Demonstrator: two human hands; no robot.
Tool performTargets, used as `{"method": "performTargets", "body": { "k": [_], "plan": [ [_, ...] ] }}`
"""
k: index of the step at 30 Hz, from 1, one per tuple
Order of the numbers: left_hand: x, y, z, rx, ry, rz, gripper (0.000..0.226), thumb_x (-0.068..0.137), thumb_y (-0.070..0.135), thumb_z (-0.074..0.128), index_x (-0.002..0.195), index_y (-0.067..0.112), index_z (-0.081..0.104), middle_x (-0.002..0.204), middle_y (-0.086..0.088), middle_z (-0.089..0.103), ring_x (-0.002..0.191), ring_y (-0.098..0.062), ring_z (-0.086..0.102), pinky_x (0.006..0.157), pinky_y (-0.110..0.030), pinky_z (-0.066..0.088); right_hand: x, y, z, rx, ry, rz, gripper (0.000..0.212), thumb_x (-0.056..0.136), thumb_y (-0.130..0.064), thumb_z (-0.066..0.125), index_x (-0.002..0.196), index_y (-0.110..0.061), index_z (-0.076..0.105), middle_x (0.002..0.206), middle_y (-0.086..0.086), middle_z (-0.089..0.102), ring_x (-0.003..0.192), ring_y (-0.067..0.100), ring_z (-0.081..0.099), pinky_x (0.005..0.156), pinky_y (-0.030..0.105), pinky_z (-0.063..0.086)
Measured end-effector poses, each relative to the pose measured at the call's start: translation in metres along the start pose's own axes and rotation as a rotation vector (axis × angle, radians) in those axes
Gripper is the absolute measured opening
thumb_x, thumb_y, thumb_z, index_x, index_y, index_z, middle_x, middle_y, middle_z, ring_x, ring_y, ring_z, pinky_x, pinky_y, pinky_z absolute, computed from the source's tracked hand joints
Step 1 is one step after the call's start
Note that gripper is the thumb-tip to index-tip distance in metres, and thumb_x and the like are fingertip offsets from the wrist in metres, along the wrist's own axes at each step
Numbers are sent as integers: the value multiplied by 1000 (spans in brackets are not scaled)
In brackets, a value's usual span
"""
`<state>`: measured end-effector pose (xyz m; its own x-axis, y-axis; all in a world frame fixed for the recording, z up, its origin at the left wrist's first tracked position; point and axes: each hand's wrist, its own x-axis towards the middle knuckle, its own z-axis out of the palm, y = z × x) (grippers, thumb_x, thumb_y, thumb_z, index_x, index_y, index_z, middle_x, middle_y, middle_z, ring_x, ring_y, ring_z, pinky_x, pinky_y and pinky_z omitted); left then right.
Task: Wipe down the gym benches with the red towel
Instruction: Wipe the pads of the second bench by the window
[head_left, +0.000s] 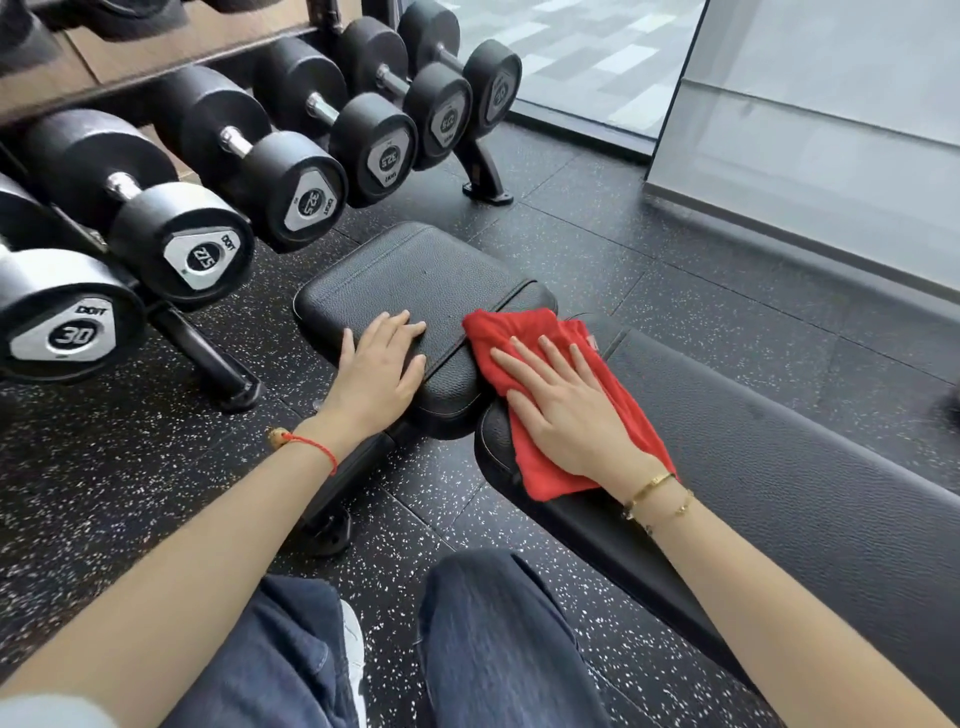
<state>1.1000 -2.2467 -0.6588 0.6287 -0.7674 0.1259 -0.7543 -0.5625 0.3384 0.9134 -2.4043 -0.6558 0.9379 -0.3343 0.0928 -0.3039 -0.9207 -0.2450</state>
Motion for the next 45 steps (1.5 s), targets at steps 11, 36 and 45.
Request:
{"method": "performTargets", "body": {
  "k": [11, 36, 45],
  "plan": [
    [3, -37, -21, 101, 67, -106, 49, 100, 31, 43, 148, 21, 36, 156, -3, 32, 147, -25, 20, 119, -59, 6, 118, -69, 22, 28, -59, -92, 52, 103, -39, 30, 153, -37, 17, 163, -7, 11, 151, 25, 6, 122, 44, -3],
    [14, -90, -40, 102, 134, -89, 40, 97, 23, 45, 137, 22, 51, 146, 4, 46, 138, -14, 37, 121, -48, 13, 169, -63, 32, 11, -53, -95, 52, 102, -42, 30, 152, -41, 15, 162, -7, 14, 151, 22, 8, 122, 42, 2],
    [10, -91, -42, 110, 96, -62, 42, 97, 22, 45, 139, 21, 48, 148, 3, 44, 139, -13, 37, 122, -48, 11, 260, -95, 33, 40, -100, 83, 55, 102, -36, 27, 155, -31, 13, 164, 1, 9, 150, 31, 5, 121, 48, -1]
  ]
}}
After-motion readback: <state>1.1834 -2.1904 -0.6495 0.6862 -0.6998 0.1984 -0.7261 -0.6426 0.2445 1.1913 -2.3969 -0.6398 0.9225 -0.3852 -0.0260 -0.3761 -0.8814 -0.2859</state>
